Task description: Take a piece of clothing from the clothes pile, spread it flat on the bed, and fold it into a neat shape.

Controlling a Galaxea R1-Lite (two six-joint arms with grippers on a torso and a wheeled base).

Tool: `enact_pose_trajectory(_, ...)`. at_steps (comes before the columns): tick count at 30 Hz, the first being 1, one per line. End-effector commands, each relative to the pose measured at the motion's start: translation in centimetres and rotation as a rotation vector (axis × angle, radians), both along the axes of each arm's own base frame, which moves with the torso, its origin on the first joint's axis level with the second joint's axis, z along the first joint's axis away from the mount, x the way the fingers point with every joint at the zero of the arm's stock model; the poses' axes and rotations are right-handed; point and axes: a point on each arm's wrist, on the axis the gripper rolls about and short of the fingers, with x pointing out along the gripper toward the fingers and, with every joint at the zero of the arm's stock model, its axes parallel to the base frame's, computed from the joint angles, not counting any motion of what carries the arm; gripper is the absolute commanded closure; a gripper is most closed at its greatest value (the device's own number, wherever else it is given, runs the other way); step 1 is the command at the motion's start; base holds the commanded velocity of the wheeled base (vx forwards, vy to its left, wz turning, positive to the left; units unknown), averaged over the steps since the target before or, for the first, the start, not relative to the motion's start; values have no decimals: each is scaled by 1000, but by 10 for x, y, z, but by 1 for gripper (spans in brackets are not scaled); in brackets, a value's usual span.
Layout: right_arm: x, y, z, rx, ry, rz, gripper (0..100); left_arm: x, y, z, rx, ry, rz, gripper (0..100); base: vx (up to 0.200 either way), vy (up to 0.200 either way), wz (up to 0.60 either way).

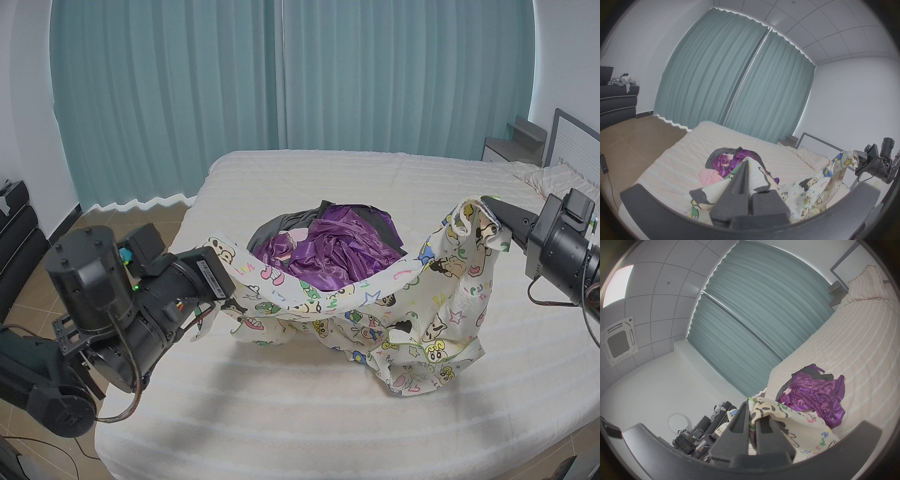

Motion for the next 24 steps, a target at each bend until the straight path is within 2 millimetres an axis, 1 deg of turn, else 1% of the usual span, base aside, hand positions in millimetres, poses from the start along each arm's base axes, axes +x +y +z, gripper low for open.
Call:
enact_pose_trajectory(1,-24,-3,14,35,-49,47,100,-17,10,19,-24,-49,-8,100,0,0,0)
enact_pose_trajectory(4,-24,-3,-9,1,20,52,100,-21,13,2,-28,14,-9,100,0,0,0)
enact_pose_trajectory(6,-22,-1,-23,-19,72,59,100,-20,10,-12,-34,69,-14,100,0,0,0)
enact_pose_trajectory(7,-21,0,-27,-23,94,65,100,-19,8,-16,-35,88,-17,100,0,0,0)
enact_pose_trajectory(9,-17,4,-36,-14,142,82,100,-15,2,-32,-36,147,-18,100,0,0,0)
enact_pose_trajectory(10,-16,4,-37,-11,149,82,100,-14,1,-35,-33,157,-21,100,0,0,0)
enact_pose_trajectory(11,-11,9,-43,12,186,86,100,-10,-5,-49,-25,200,-22,100,0,0,0)
enact_pose_trajectory(12,-8,11,-47,21,207,85,100,-9,-6,-54,-31,207,-21,100,0,0,0)
enact_pose_trajectory(13,-8,11,-47,21,207,85,100,-9,-6,-54,-31,207,-21,100,0,0,0)
enact_pose_trajectory(14,-7,12,-51,30,227,86,100,-9,-6,-55,-58,192,-24,100,0,0,0)
enact_pose_trajectory(16,-6,12,-51,34,228,86,100,-9,-6,-55,-66,185,-24,100,0,0,0)
enact_pose_trajectory(17,-6,12,-55,41,252,86,100,-10,-5,-54,-78,179,-26,100,0,0,0)
enact_pose_trajectory(21,-7,16,-62,58,301,103,100,-14,-7,-61,-63,200,-41,100,0,0,0)
enact_pose_trajectory(22,-9,21,-68,56,333,123,100,-16,-9,-64,-62,210,-49,100,0,0,0)
enact_pose_trajectory(24,-7,24,-74,49,361,124,100,-16,-9,-64,-73,216,-50,100,0,0,0)
